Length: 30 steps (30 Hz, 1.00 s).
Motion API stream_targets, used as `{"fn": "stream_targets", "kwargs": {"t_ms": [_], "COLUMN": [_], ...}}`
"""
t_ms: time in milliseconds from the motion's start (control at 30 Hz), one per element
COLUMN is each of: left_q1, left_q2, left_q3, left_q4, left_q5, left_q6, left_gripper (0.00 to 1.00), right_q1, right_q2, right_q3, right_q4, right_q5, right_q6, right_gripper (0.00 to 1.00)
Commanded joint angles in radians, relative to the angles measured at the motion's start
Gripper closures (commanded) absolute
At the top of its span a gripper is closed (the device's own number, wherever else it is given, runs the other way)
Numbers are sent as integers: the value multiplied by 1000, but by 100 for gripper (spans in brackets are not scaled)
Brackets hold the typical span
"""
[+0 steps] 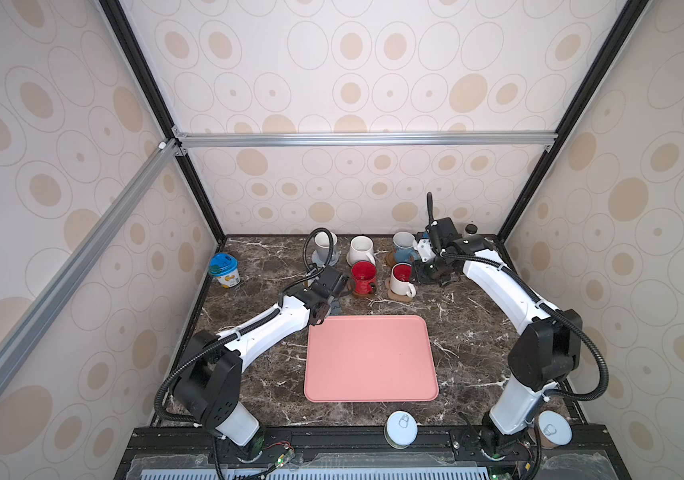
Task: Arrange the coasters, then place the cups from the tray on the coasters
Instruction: 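Lift the butterfly mug with left gripper and carry it toward the rattan coaster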
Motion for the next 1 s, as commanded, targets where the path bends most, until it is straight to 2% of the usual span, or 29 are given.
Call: {"fn": "stream_targets", "kwargs": {"t_ms": [0,533,967], "left_q1": [24,87,110], "left_q2": [7,157,225], "left_q3": [85,218,265], "left_q4": [73,101,126], "left_q5": [-47,-31,4], "left_q6": [38,73,74], "left_gripper": [86,86,87], "right_q1": [-6,-9,-15], "right_q2": [-36,-49,-39], "right_q3": [-16,-46,-44], "right_q4": [-16,-19,-20], "right_q5": [4,-11,-9], "right_q6": [6,-5,-15], "right_gripper": [61,61,61]}}
